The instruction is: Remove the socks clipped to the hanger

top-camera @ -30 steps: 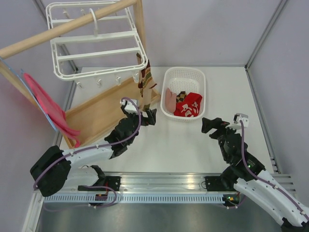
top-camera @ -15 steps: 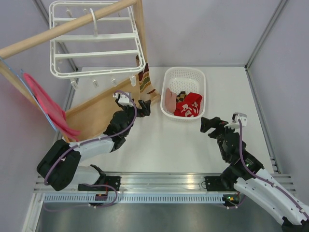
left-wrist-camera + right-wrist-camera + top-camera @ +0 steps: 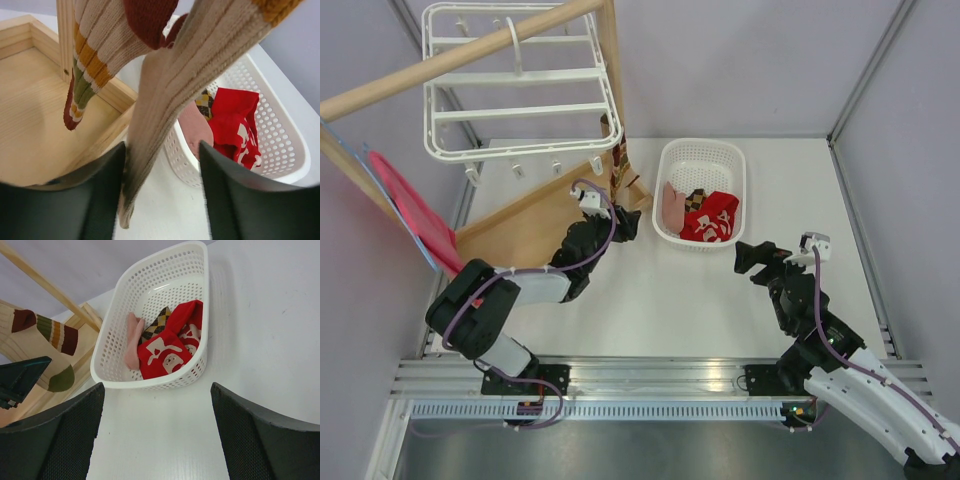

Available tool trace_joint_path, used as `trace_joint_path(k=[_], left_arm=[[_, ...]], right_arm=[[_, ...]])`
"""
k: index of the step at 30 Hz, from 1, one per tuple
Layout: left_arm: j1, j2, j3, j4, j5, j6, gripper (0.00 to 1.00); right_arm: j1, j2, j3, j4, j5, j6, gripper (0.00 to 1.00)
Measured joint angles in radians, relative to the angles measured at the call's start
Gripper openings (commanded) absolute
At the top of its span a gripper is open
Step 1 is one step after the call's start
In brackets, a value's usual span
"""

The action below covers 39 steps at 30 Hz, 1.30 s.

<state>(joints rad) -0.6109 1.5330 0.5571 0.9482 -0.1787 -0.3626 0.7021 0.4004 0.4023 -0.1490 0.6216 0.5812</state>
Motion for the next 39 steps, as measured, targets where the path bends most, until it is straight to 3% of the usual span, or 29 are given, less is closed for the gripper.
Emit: trace_joint_path(k=[2, 6, 11, 18, 23, 30, 39], left_arm=[[0.000, 0.014, 0.003, 0.010, -0.001, -0.013, 0.50], [0.000, 0.035, 0.029, 0.016, -0.003, -0.021, 0.20], [0.000, 0.045, 0.060, 0.018, -0.002, -0.021, 0.08], [-0.004, 0.024, 0.048, 0.005, -0.001, -0.019, 0.03], [-0.045, -0.099, -0.031, -0.051, -0.006, 0.006, 0.02], [-0.140, -0.343, -0.098, -0.237, -0.076, 0.049, 0.02], [-0.331, -0.565, -0.117, -0.498, -0.272, 0.073, 0.02]], right_arm=[[0.000, 0.000, 0.000, 0.000, 0.000, -0.003, 0.90], [0.000, 0.000, 0.000, 0.003, 0.000, -0.010, 0.90], [0.000, -0.001, 0.000, 0.006, 0.000, -0.014, 0.90], [0.000, -0.002, 0.000, 0.006, -0.001, -0.018, 0.90], [0.000, 0.011, 0.000, 0.008, -0.014, -0.018, 0.90], [0.000, 0.063, 0.000, 0.023, -0.050, -0.018, 0.85], [0.009, 0.188, 0.092, 0.029, -0.119, -0.032, 0.92]])
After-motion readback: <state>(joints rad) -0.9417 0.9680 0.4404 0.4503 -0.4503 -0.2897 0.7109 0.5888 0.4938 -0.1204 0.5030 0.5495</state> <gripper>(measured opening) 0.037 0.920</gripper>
